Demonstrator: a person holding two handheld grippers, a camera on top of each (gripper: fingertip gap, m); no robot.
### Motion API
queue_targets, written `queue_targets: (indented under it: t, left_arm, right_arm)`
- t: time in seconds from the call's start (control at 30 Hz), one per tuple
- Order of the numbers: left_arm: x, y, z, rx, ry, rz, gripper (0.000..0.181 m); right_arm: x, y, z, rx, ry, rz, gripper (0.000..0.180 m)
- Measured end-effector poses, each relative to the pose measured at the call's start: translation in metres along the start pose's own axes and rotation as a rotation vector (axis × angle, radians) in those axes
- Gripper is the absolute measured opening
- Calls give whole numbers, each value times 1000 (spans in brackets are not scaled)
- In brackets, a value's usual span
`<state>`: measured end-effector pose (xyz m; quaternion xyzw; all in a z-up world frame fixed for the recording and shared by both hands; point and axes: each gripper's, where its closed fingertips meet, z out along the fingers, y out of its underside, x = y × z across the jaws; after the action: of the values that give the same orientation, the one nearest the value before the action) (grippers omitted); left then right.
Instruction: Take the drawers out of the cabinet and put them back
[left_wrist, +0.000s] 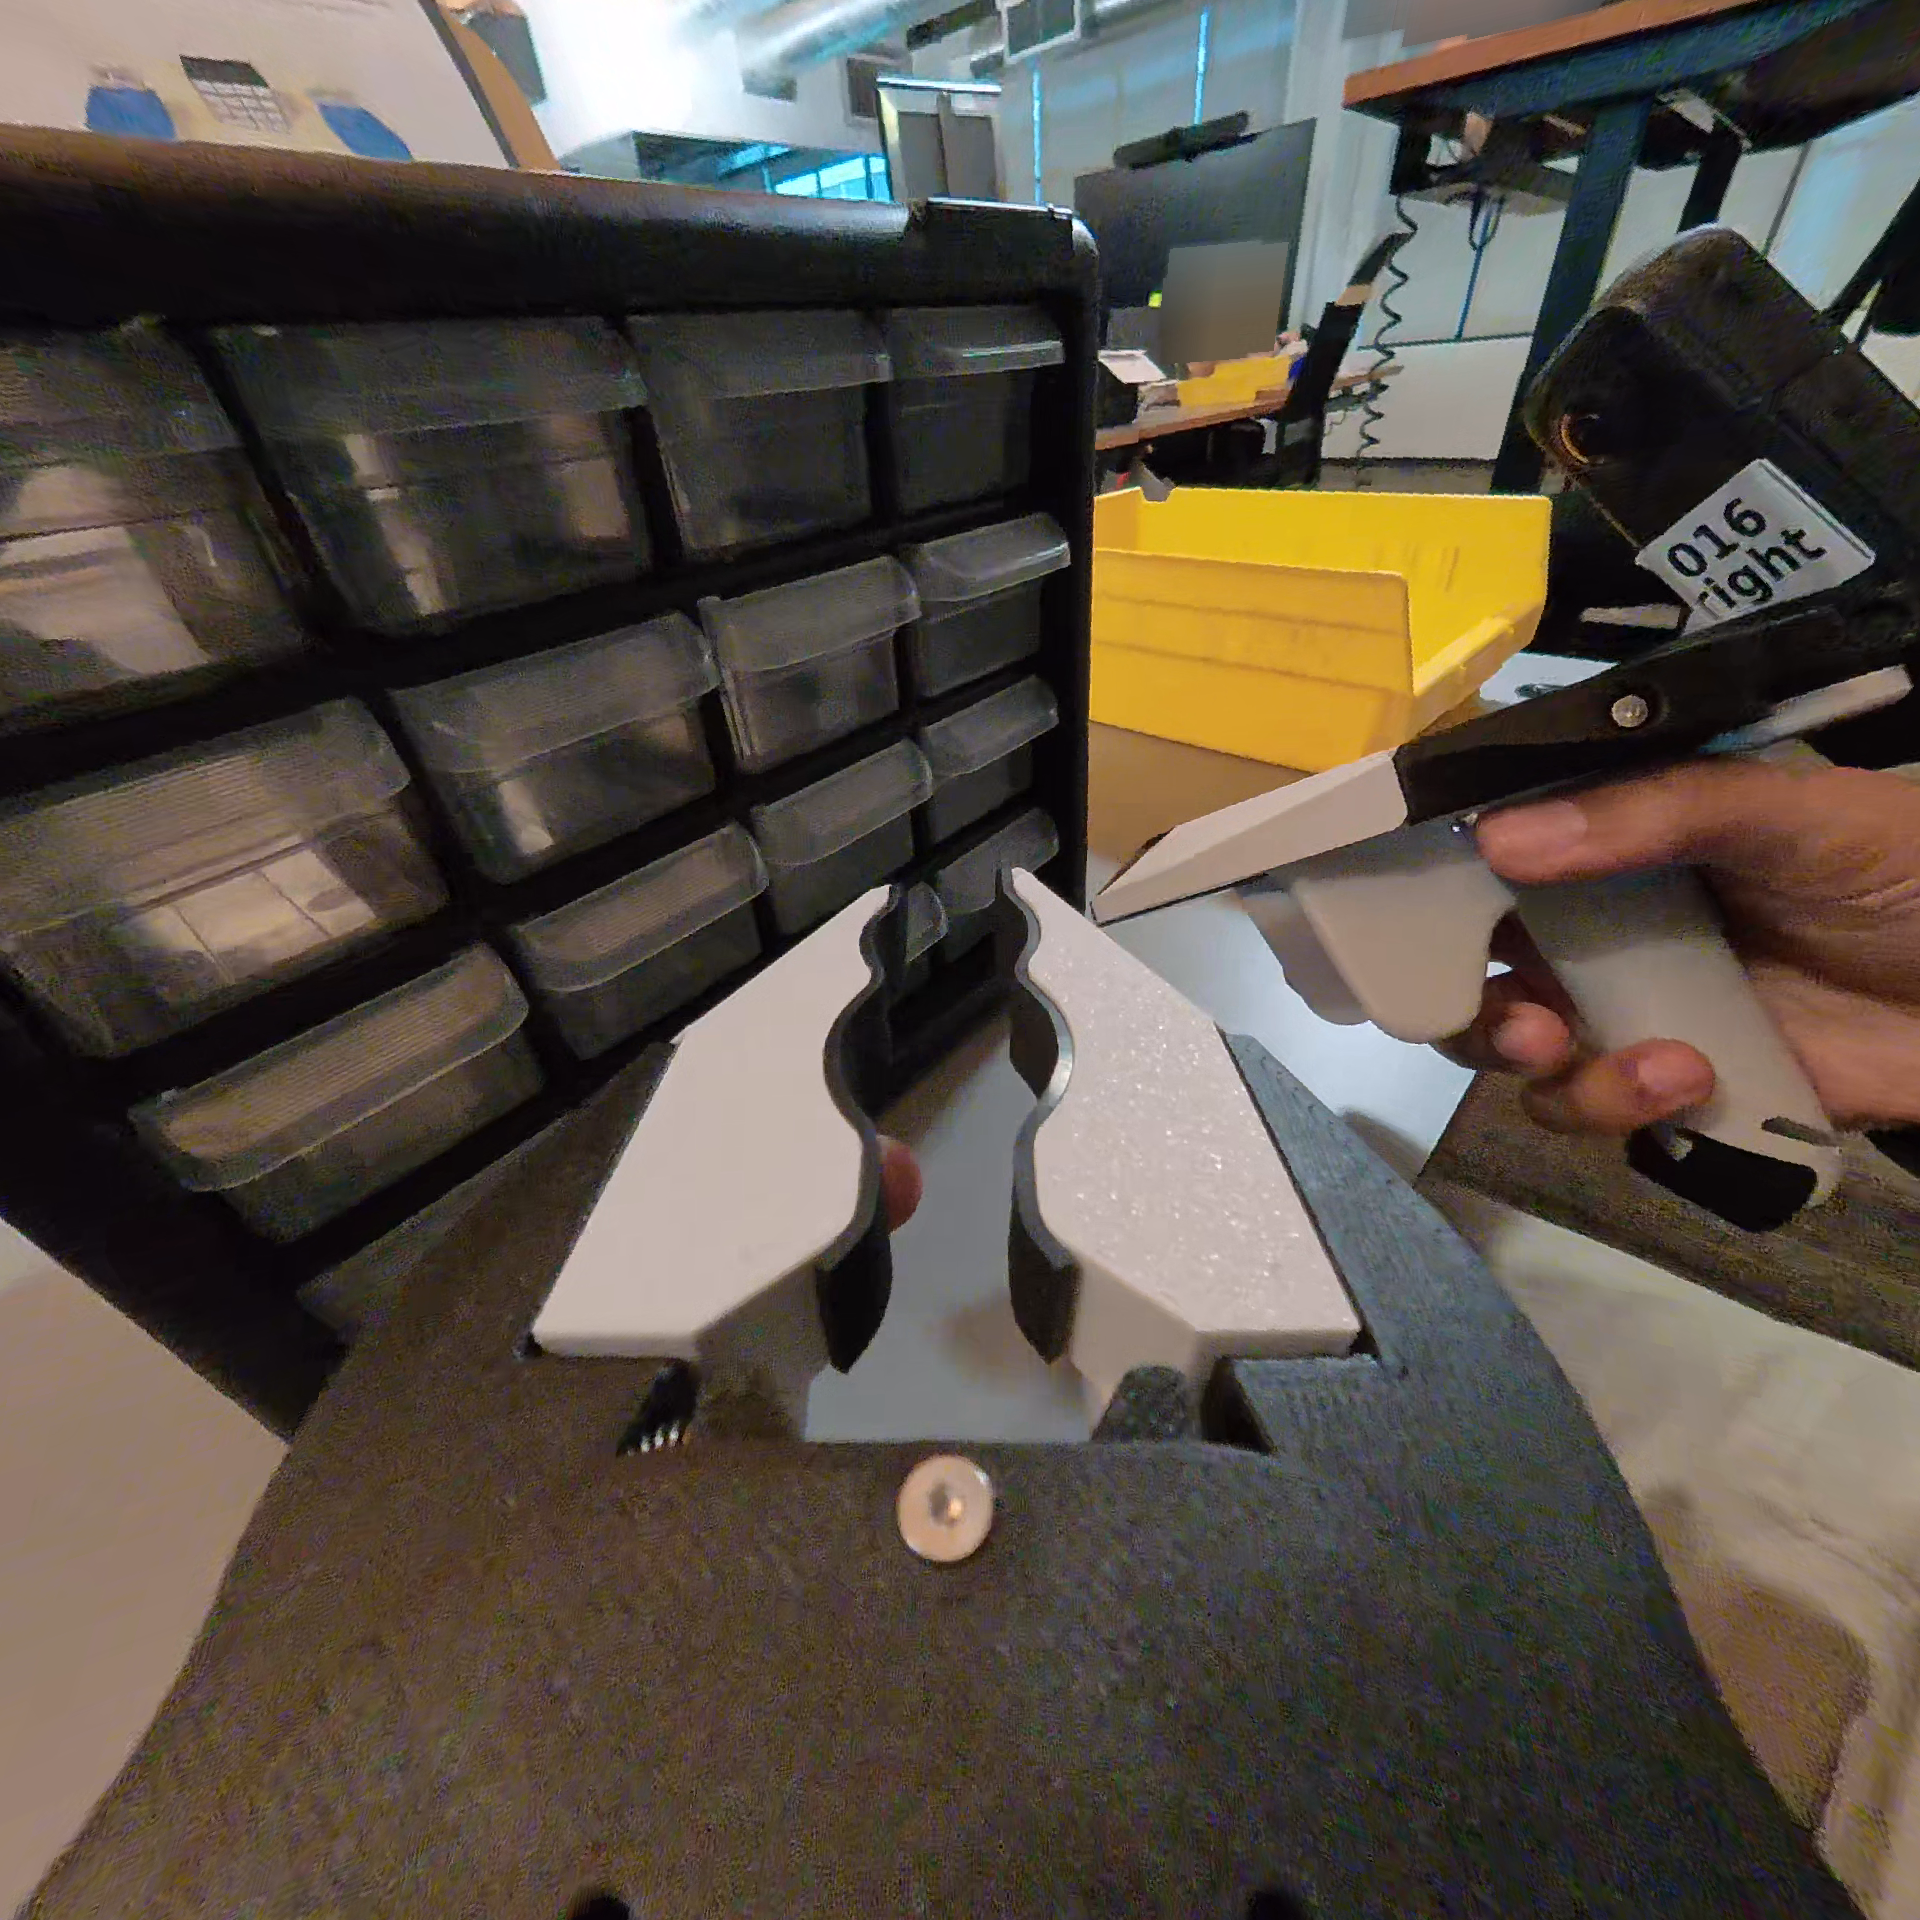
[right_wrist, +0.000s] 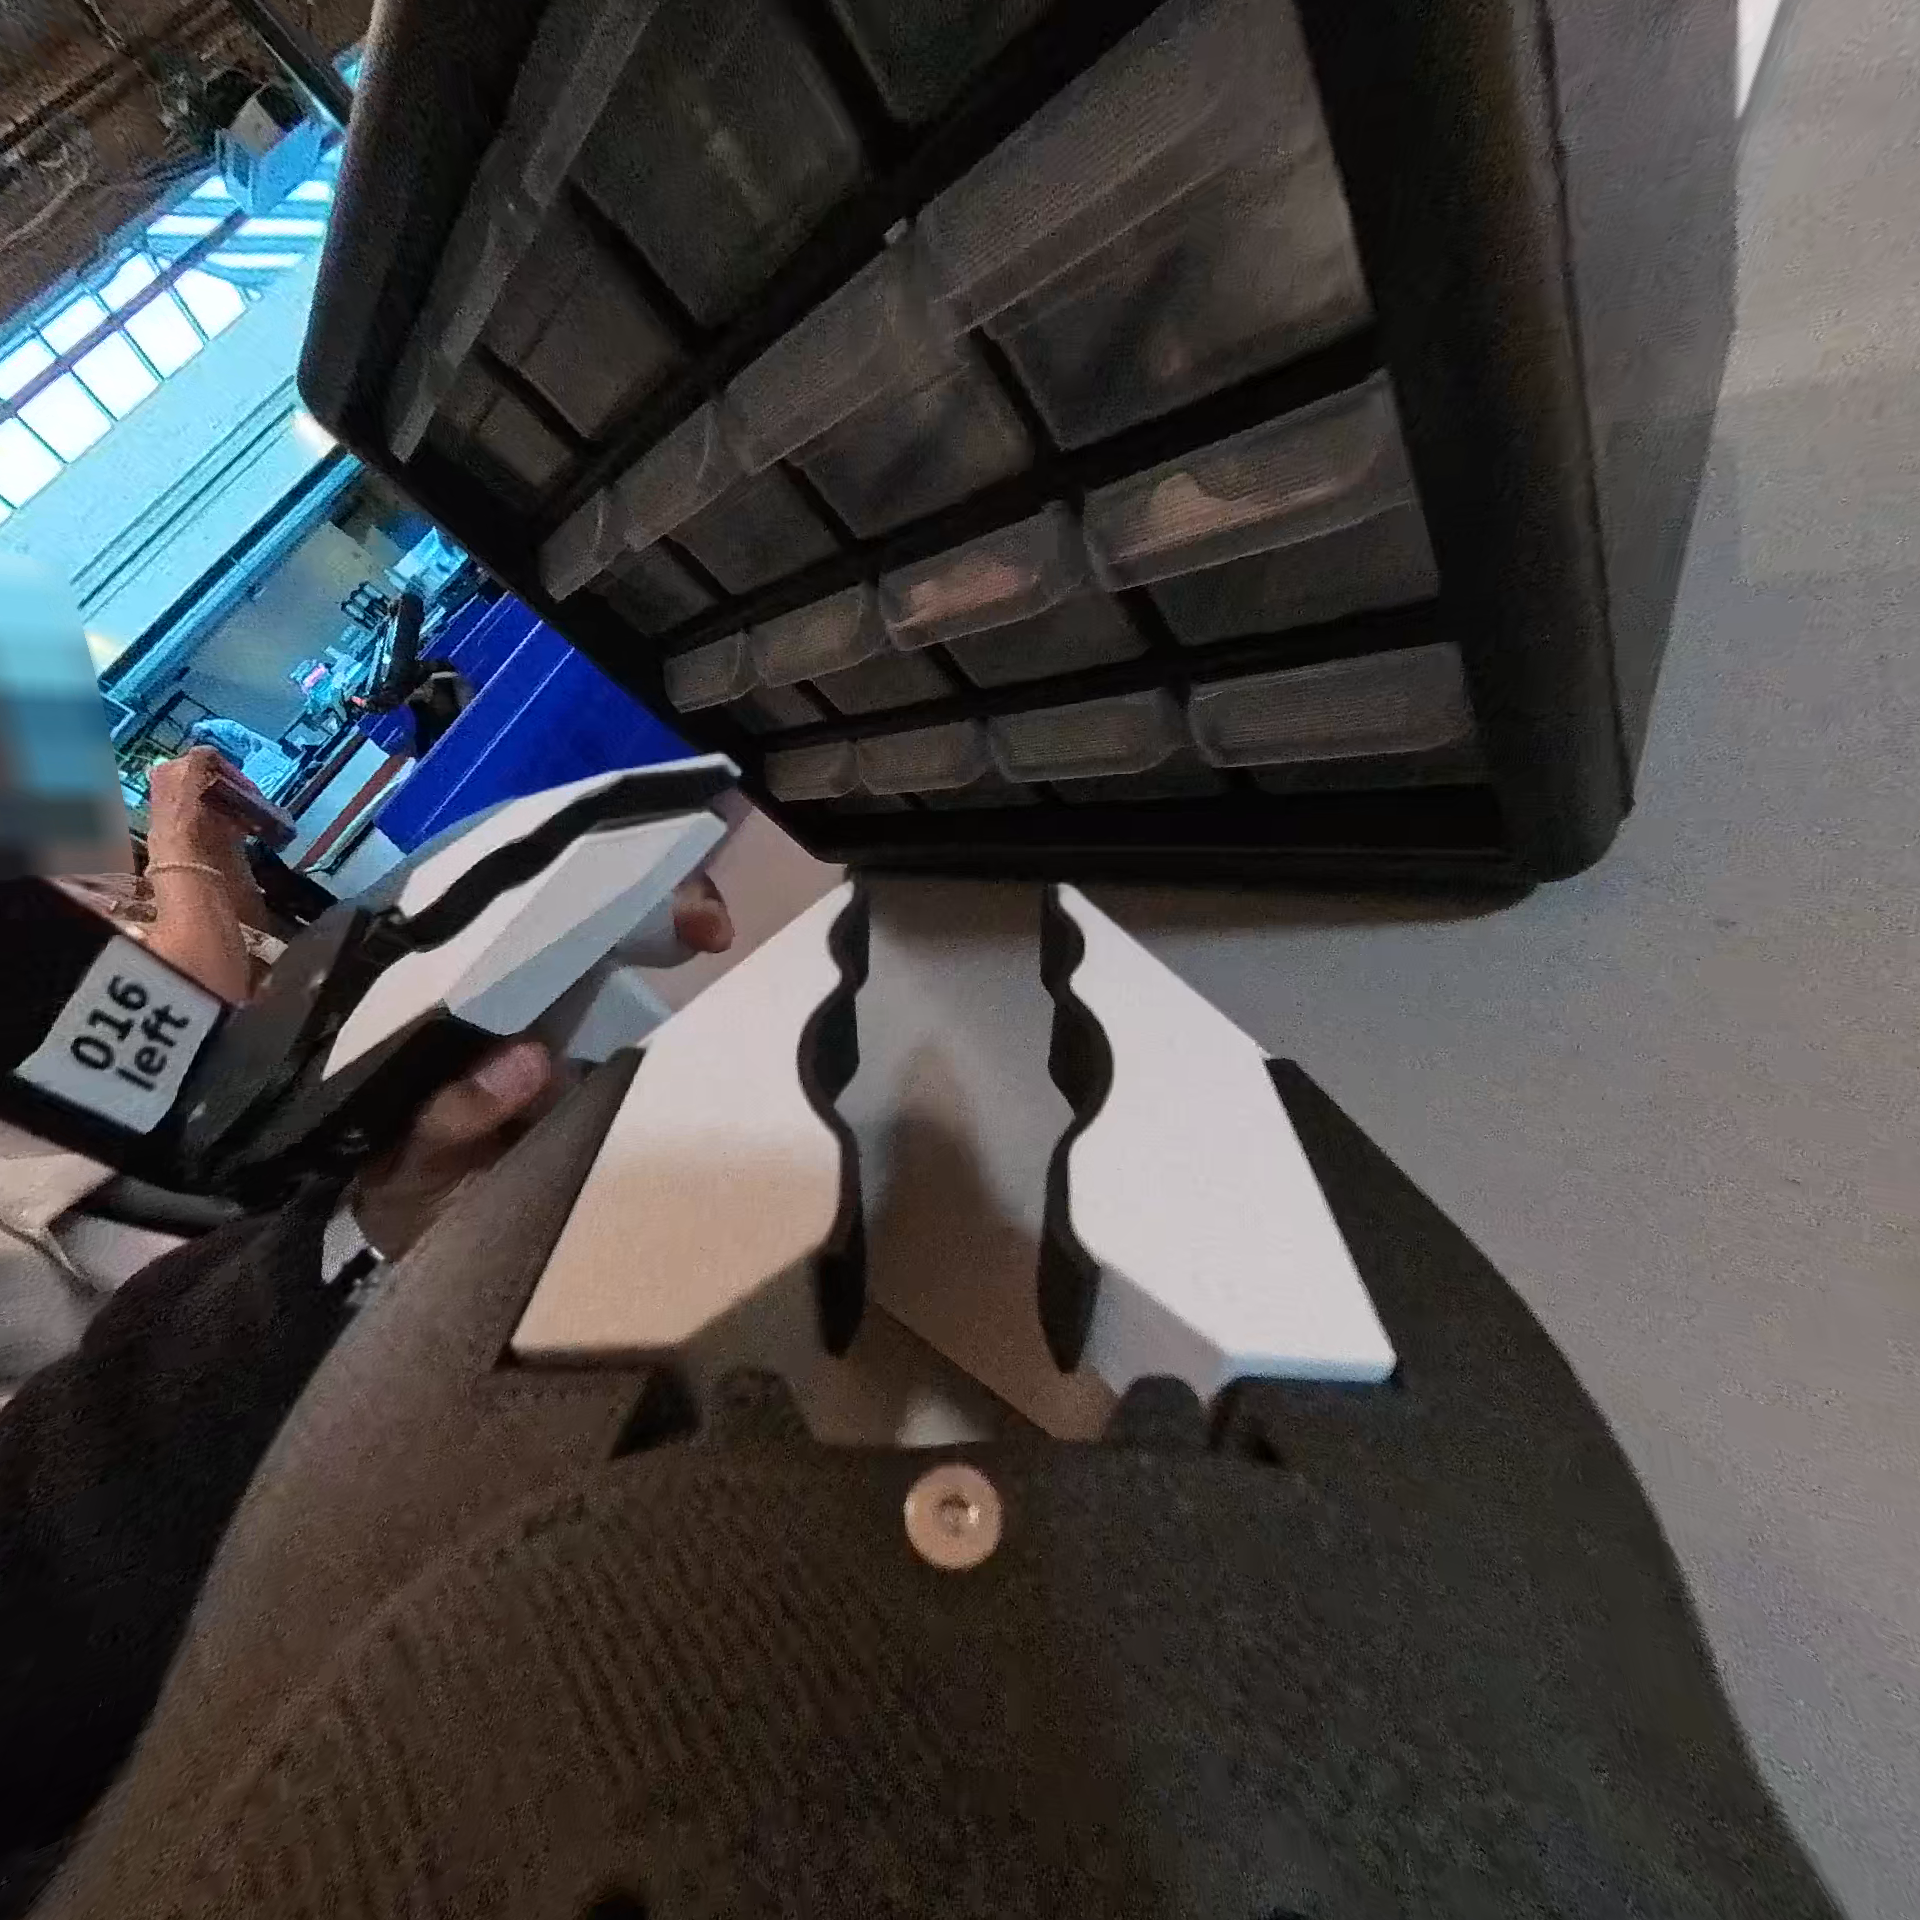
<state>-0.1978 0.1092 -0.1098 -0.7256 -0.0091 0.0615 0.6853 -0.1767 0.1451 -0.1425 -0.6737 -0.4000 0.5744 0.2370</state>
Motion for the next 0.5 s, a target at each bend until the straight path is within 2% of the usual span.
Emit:
queue_targets:
  t: [0.1,0.17,0.3,0.5]
  left_arm:
    - [14,14,7,-64,93,-25,23]
    - [23,10,15,-48,136,-55,26]
    - [37,9,34,-78,219,-160,31]
    - [58,16,51,-137,296,-125,38]
  right_arm:
    - [-2,7,3,-42,-6,-44,36]
    - [4,10,0,-63,14,-64,37]
    - [16,5,-20,-18,31,28,37]
    - [41,-4,-48,44,151,21,39]
